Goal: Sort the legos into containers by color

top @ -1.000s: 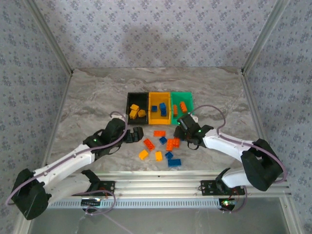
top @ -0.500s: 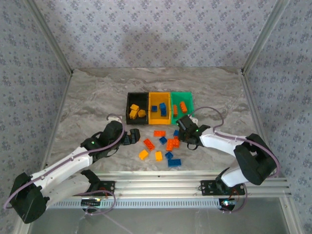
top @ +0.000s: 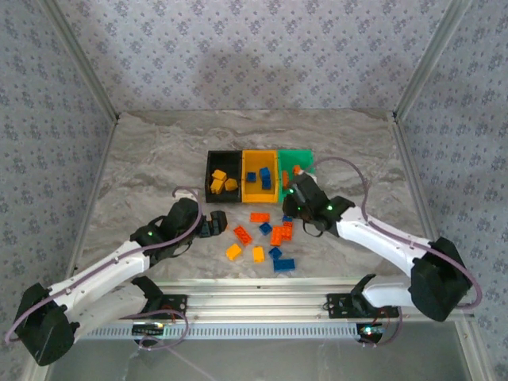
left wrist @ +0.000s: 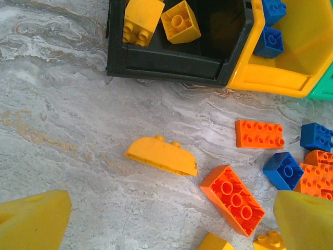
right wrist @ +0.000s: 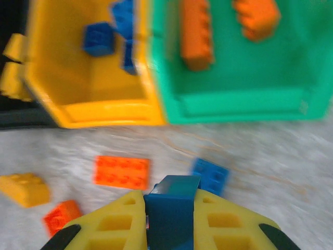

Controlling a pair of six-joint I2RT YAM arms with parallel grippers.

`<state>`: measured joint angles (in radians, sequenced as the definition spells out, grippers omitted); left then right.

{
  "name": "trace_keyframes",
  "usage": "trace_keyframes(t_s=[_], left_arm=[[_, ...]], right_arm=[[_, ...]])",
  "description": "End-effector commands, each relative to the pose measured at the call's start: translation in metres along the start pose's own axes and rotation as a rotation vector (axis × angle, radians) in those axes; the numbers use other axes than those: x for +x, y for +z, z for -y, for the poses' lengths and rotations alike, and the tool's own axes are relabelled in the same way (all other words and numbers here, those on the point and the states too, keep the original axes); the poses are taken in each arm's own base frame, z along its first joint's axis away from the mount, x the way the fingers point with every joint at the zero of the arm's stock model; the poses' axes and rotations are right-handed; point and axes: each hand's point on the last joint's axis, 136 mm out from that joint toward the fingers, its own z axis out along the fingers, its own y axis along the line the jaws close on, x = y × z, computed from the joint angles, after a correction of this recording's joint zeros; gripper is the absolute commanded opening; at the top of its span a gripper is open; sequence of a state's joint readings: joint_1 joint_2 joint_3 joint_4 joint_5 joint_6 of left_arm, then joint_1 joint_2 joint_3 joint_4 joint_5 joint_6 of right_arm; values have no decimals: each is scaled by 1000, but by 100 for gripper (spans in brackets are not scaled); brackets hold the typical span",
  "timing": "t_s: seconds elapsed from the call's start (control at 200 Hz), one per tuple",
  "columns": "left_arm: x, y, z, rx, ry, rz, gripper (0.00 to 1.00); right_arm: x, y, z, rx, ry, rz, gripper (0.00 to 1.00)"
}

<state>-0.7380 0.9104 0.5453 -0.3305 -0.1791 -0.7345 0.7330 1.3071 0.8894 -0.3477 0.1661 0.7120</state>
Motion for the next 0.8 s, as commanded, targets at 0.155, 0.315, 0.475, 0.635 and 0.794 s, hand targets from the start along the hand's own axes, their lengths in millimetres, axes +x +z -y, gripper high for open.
trace_keyframes(t_s=[0.155, 0.315, 0.475, 0.635, 0.794], left_arm=[[14, -3, -7, 2, 23, -33, 100], [18, -8, -11, -2, 32, -43, 100], [21, -8, -12, -1, 36, -52, 100], [23, -7, -11, 5, 43, -68, 100], [25, -6, -9, 9, 58, -88, 100]], right_arm=[[-47, 48, -56, -3, -119, -2, 15], [-62, 93, -60, 51, -109, -7, 16], [-76, 120, -58, 71, -97, -9, 19], [-81, 123, -59, 54, -81, -2, 34], [-92, 109, -66, 25, -76, 33, 56]])
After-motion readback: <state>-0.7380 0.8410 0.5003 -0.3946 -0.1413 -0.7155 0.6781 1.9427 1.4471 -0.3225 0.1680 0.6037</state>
